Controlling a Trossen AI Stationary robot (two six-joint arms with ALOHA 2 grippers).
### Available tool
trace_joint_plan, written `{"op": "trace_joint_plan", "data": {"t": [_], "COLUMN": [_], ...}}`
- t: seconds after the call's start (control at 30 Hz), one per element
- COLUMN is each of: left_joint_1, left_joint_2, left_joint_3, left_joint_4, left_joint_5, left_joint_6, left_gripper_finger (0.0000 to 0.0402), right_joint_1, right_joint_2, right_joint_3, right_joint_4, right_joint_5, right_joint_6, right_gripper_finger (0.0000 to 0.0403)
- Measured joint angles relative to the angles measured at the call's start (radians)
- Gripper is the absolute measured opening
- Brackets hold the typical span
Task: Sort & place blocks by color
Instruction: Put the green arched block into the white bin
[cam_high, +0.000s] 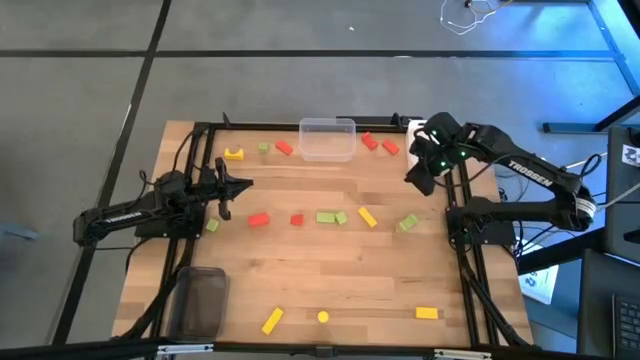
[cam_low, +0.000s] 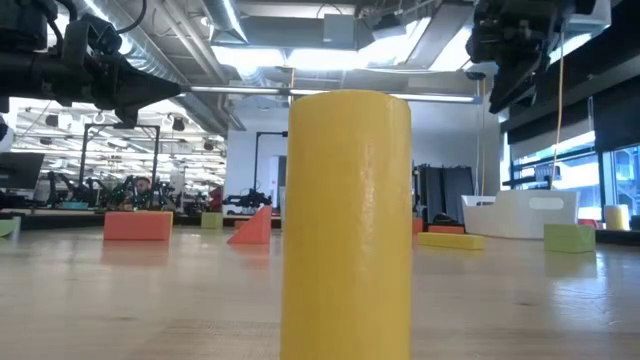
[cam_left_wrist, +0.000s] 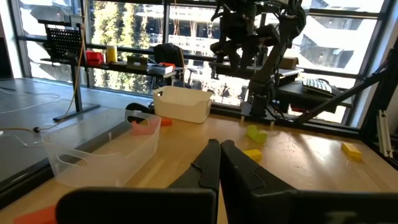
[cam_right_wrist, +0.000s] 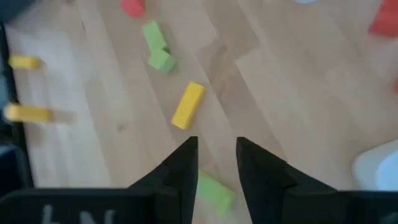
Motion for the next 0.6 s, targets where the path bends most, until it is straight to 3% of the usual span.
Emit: {"op": "trace_joint_plan", "data": {"t": [0.17, 0.33, 0.6], "left_joint_1": [0.000, 0.000, 0.000], "left_joint_2": [0.000, 0.000, 0.000], "left_joint_3": [0.000, 0.000, 0.000], "left_joint_4": [0.000, 0.000, 0.000], "left_joint_5": [0.000, 0.000, 0.000], "left_joint_6": [0.000, 0.000, 0.000], "left_gripper_finger": [0.0000, 0.0000, 0.0000], "right_joint_1": [0.007, 0.062, 0.232], "right_joint_2": [0.020, 0.024, 0.043], "right_joint_3": [0.000, 0.000, 0.000], "right_joint_4": [-0.015, -0.031, -0.089], "right_joint_5": [-0.076, -0.065, 0.127], "right_joint_6": [-0.011, -0.087, -0.054], "right_gripper_finger": [0.0110, 0.0110, 0.0110]}}
